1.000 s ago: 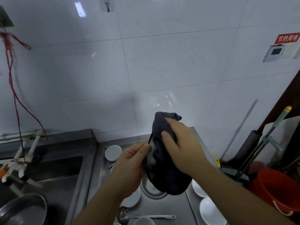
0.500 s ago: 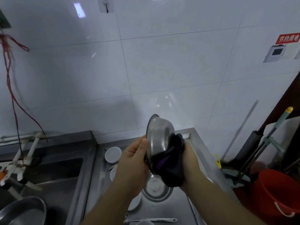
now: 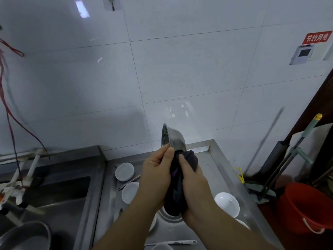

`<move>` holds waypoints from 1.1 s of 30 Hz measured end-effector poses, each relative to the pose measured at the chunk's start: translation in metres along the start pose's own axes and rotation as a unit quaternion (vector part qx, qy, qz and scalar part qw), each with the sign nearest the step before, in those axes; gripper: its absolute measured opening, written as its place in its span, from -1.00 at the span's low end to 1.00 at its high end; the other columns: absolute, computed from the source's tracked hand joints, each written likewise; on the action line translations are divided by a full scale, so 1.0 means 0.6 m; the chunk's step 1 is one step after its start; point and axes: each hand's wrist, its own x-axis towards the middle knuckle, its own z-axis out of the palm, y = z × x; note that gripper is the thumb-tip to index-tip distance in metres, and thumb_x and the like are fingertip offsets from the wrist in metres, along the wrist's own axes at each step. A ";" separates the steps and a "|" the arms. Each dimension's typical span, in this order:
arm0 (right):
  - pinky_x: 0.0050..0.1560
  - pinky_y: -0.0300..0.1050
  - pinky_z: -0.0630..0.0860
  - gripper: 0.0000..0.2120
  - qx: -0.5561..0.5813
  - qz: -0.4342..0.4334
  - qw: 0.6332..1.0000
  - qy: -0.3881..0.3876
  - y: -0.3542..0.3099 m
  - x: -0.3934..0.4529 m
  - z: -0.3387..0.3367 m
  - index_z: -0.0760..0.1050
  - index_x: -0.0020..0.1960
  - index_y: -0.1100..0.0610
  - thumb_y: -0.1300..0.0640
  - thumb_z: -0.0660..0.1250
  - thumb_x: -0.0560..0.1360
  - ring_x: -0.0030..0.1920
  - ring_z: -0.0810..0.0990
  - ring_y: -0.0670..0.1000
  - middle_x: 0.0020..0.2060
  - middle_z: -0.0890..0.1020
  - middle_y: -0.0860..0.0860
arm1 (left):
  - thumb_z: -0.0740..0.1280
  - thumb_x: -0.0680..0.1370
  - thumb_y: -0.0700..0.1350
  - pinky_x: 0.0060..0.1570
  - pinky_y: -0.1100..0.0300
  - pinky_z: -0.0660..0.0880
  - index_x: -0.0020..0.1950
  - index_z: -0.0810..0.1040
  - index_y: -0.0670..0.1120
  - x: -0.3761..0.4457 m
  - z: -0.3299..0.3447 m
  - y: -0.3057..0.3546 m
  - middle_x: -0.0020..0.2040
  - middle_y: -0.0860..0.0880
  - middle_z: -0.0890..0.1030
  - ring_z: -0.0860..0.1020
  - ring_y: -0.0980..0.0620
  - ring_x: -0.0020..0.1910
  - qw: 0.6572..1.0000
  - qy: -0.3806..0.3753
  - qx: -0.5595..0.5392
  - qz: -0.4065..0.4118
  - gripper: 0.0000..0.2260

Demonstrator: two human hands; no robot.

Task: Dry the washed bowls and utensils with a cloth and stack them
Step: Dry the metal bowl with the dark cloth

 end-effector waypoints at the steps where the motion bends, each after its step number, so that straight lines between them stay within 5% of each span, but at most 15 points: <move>1: 0.13 0.15 0.70 -0.79 -0.023 -0.028 0.999 0.000 0.001 0.000 -0.001 0.58 0.27 -0.10 -0.02 0.40 0.64 0.04 0.78 0.04 0.02 0.78 -0.01 | 0.27 0.71 -0.11 0.13 0.05 0.67 0.19 0.72 -0.09 0.000 -0.001 -0.001 0.06 -0.08 0.77 0.74 -0.05 0.09 1.000 -0.005 -0.006 -0.005 -0.77; 6: 0.18 0.16 0.67 -0.82 -0.169 -0.136 0.976 -0.016 -0.025 0.022 -0.012 0.59 0.16 -0.22 0.01 0.43 0.60 0.04 0.75 0.01 -0.02 0.75 -0.06 | 0.23 0.72 -0.14 0.24 -0.05 0.62 0.27 0.68 -0.13 -0.009 -0.008 -0.013 0.15 -0.14 0.75 0.71 -0.11 0.19 0.997 -0.038 -0.041 -0.044 -0.74; 9: 0.05 0.00 0.67 -0.76 -0.187 -0.137 0.971 -0.057 -0.053 0.044 -0.014 0.59 0.19 -0.22 -0.04 0.45 0.54 0.03 0.74 0.00 -0.02 0.74 -0.05 | 0.23 0.72 -0.15 0.31 -0.12 0.58 0.30 0.67 -0.14 -0.013 -0.011 -0.018 0.16 -0.15 0.74 0.70 -0.13 0.20 0.997 -0.043 -0.041 -0.047 -0.74; 11: -0.03 -0.14 0.63 -0.76 -0.192 -0.104 0.974 -0.060 -0.074 0.060 -0.009 0.62 0.17 -0.22 -0.05 0.47 0.52 -0.03 0.73 -0.07 -0.02 0.73 -0.06 | 0.23 0.72 -0.15 0.26 -0.10 0.61 0.27 0.68 -0.13 -0.018 -0.014 -0.015 0.14 -0.15 0.75 0.71 -0.12 0.18 0.998 -0.043 -0.040 -0.040 -0.74; 14: 0.23 0.01 0.59 -0.54 -0.091 0.000 0.995 -0.047 -0.092 0.085 -0.005 0.66 0.20 -0.06 -0.15 0.54 0.34 0.07 0.70 0.04 0.08 0.72 0.08 | 0.21 0.72 -0.13 0.18 -0.07 0.65 0.27 0.69 -0.09 -0.024 -0.022 -0.016 0.12 -0.15 0.75 0.71 -0.14 0.17 0.998 -0.064 -0.020 -0.001 -0.72; 17: 0.15 -0.01 0.59 -0.59 -0.009 0.099 0.995 -0.029 -0.084 0.076 -0.004 0.67 0.09 0.16 -0.17 0.46 0.48 -0.01 0.68 0.08 -0.09 0.70 0.12 | 0.22 0.72 -0.12 0.17 -0.12 0.64 0.26 0.72 0.02 -0.029 -0.026 -0.017 0.12 -0.10 0.76 0.71 -0.12 0.18 0.995 -0.079 0.033 0.055 -0.72; 19: 0.13 0.07 0.64 -0.47 0.000 0.128 0.991 -0.045 -0.072 0.061 -0.004 0.73 0.06 0.20 -0.27 0.33 0.57 -0.02 0.72 0.17 -0.09 0.72 0.17 | 0.24 0.72 -0.15 0.18 0.02 0.64 0.23 0.72 0.12 -0.030 -0.028 -0.017 0.11 0.03 0.76 0.70 0.02 0.18 0.987 -0.079 0.100 0.103 -0.71; 23: 0.08 0.03 0.65 -0.44 0.007 0.151 0.987 -0.052 -0.064 0.042 -0.012 0.75 -0.13 0.18 -0.28 0.28 0.60 -0.14 0.75 0.13 -0.17 0.72 0.14 | 0.27 0.72 -0.13 0.05 0.35 0.57 0.17 0.68 0.32 -0.027 -0.044 -0.019 -0.01 0.18 0.75 0.68 0.20 0.05 0.951 -0.097 0.241 0.169 -0.66; 26: 0.37 0.14 0.56 -0.49 -0.007 0.145 0.988 -0.046 -0.069 0.044 -0.018 0.71 0.16 0.22 -0.22 0.38 0.55 0.14 0.70 0.22 0.10 0.71 0.21 | 0.27 0.72 -0.07 -0.09 0.17 0.61 0.20 0.67 0.20 -0.021 -0.065 -0.031 -0.12 0.11 0.71 0.66 0.08 -0.09 0.909 -0.147 0.338 0.194 -0.77; 28: 0.27 0.12 0.58 -0.61 -0.026 0.132 0.990 -0.037 -0.079 0.041 -0.023 0.71 0.10 0.19 -0.12 0.37 0.56 0.08 0.70 0.22 0.06 0.71 0.21 | 0.26 0.72 -0.02 -0.12 0.09 0.61 0.20 0.65 0.14 -0.015 -0.082 -0.038 -0.17 0.10 0.68 0.64 0.07 -0.18 0.879 -0.183 0.386 0.211 -0.82; 30: 0.20 0.13 0.56 -0.69 -0.029 0.124 0.991 -0.032 -0.089 0.039 -0.028 0.70 0.00 0.14 -0.10 0.38 0.53 0.00 0.70 0.21 0.00 0.69 0.20 | 0.23 0.72 0.04 -0.13 0.26 0.57 0.29 0.62 0.18 -0.012 -0.098 -0.040 -0.17 0.18 0.67 0.62 0.16 -0.20 0.839 -0.208 0.440 0.245 -0.78; 33: 0.13 0.11 0.58 -0.55 -0.025 0.107 0.994 -0.013 -0.092 0.033 -0.036 0.75 -0.14 0.15 -0.22 0.35 0.56 -0.14 0.73 0.19 -0.09 0.72 0.19 | 0.14 0.71 0.14 -0.04 0.33 0.55 0.43 0.52 0.23 -0.012 -0.115 -0.038 -0.06 0.18 0.70 0.63 0.22 -0.11 0.781 -0.247 0.500 0.282 -0.67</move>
